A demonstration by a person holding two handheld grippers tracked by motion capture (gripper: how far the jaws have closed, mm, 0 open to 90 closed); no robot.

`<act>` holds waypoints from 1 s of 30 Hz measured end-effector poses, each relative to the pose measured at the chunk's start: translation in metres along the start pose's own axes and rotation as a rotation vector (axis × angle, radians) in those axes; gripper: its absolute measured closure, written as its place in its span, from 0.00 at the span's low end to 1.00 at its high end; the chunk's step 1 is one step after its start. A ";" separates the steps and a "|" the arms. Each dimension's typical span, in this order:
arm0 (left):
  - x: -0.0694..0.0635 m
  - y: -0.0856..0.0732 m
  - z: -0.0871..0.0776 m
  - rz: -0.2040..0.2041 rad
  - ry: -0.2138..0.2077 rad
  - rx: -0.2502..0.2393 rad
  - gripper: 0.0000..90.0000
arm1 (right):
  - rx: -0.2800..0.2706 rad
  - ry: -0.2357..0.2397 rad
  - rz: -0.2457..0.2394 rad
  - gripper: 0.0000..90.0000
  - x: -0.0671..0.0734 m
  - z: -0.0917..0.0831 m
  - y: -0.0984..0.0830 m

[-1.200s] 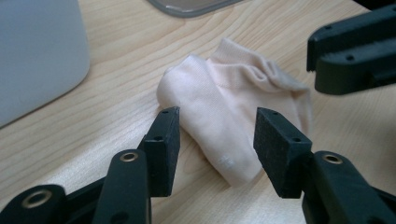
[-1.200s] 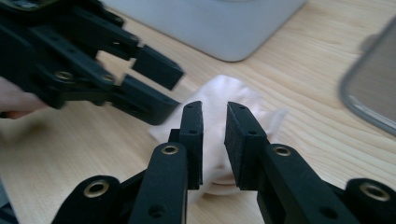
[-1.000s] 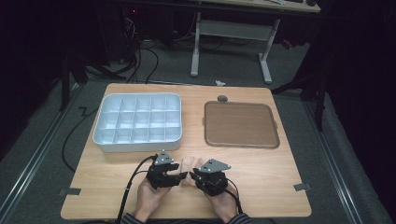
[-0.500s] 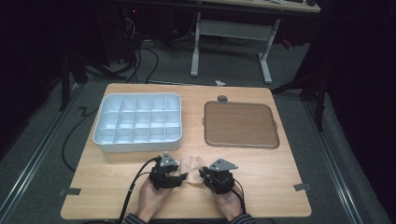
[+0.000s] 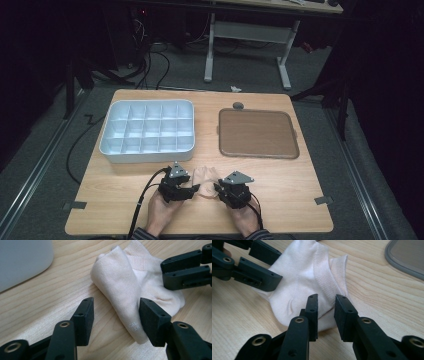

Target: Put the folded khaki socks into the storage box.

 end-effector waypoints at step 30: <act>0.028 0.023 0.009 -0.086 -0.049 0.015 0.62 | -0.013 0.074 -0.035 0.90 0.023 0.009 0.006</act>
Point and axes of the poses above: each handheld gripper's, and its own axes: z roughly forward along the jaws, y roughly out of its top, x roughly to its left, the point moved 5 cm from there along z, roughly forward along the jaws, and after that the axes turned 2 degrees about y, right-handed, at the moved point
